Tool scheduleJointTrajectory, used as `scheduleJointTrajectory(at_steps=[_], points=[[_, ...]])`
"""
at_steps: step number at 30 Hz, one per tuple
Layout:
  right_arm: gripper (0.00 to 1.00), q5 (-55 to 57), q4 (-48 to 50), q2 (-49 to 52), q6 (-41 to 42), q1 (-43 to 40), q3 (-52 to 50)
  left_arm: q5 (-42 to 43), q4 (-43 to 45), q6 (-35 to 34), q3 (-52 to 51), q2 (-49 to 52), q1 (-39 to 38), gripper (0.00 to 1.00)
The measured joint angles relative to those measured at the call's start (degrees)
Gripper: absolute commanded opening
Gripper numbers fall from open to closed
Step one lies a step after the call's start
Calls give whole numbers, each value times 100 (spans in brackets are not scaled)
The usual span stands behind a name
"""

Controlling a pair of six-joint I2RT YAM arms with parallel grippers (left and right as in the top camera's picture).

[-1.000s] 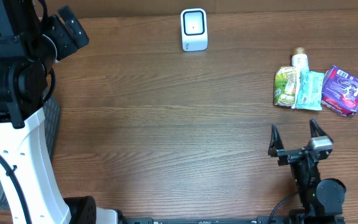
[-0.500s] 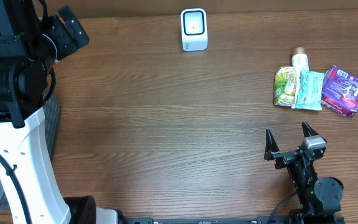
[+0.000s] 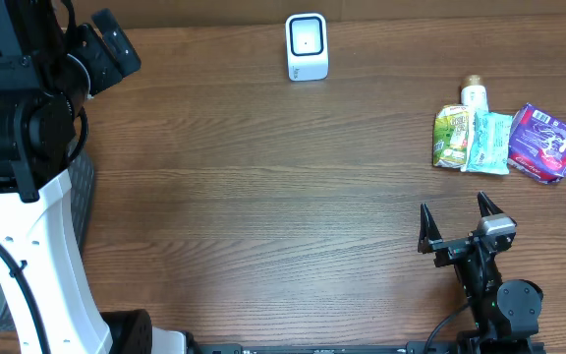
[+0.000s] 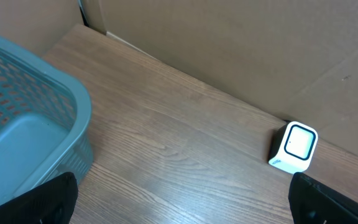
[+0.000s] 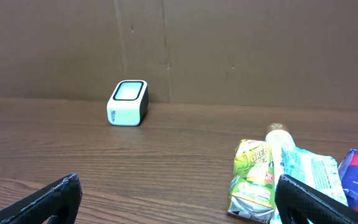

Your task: Scan the item barcode

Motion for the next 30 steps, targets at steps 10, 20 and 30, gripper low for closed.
scheduleJointTrajectory(at_steps=[10,20,30], points=[[100,0,-4,0,-4,0,0,0,0,0,0,0,0,100],[100,0,-4,0,-4,0,0,-122,533,258,-621,-293,0,100],[100,-2,-4,0,-2,0,0,970,4784,1794,-5484,-2938,0,100]])
